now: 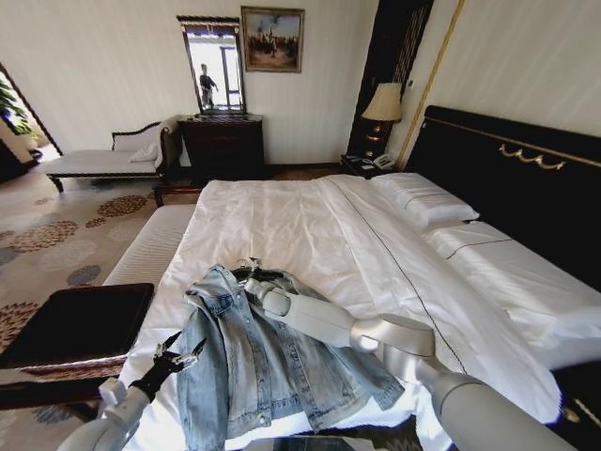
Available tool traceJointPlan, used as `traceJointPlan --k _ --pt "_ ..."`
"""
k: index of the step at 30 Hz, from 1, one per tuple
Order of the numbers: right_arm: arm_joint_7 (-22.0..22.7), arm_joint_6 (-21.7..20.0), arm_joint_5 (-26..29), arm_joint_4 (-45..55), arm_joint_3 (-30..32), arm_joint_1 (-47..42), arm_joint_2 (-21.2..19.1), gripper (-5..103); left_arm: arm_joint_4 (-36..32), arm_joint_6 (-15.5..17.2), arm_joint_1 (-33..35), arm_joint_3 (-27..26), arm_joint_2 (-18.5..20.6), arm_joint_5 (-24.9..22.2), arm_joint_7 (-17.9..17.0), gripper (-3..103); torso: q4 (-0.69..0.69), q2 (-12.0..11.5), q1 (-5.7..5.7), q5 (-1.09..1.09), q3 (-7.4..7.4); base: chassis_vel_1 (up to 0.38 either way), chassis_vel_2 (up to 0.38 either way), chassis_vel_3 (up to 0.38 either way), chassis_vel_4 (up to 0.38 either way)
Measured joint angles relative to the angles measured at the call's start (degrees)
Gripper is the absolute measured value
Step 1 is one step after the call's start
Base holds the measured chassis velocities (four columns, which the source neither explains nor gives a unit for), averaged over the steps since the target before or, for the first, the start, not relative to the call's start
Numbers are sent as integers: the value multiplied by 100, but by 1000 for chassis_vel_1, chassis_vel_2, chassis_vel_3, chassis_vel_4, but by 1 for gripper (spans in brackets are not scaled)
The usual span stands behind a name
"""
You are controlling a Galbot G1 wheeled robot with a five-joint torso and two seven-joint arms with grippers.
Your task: Pick up the clothes from the bed and hang them on the clothes hanger.
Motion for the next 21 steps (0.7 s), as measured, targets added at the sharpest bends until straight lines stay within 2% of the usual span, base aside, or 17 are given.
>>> traceJointPlan --k 7,11,12,13,14,15,16,18,19,21 --pt "150 -309 503 484 187 -65 -522 100 -58 9 14 9 -52 87 -2 100 2 0 2 0 0 0 0 0 0" --pt "226 -564 917 1382 283 -186 -1155 100 -77 19 43 -14 -55 96 -10 100 8 0 0 2 0 0 0 0 0" --pt "241 -644 1127 1712 326 -253 -1460 100 -77 20 50 -16 -55 107 -13 100 6 0 0 0 -1 0 0 0 0" --pt "241 -644 1127 1712 326 -253 -1460 100 -77 20 50 -16 -55 107 -13 100 6 0 0 0 -1 0 0 0 0" --pt "254 -703 1384 2017 395 -382 -1744 100 -82 25 51 -16 -57 117 -15 100 -1 0 -1 -1 -1 0 0 0 0" --pt "260 -735 1566 2180 444 -487 -1874 100 -88 30 51 -14 -62 129 -15 100 -2 0 0 0 -1 0 0 0 0" --pt "264 -750 1647 2238 465 -530 -1910 100 -90 33 50 -12 -65 136 -18 100 -2 0 0 0 -1 0 0 0 0" --pt "262 -800 2149 2472 566 -797 -1949 100 -126 69 51 8 -73 184 -20 100 0 0 0 0 -1 0 0 0 0" --pt "262 -800 2149 2472 566 -797 -1949 100 -126 69 51 8 -73 184 -20 100 0 0 0 0 -1 0 0 0 0" --pt "207 -758 2354 2406 592 -970 -1707 100 -171 96 56 0 -73 207 -27 100 1 0 0 0 0 0 0 0 0"
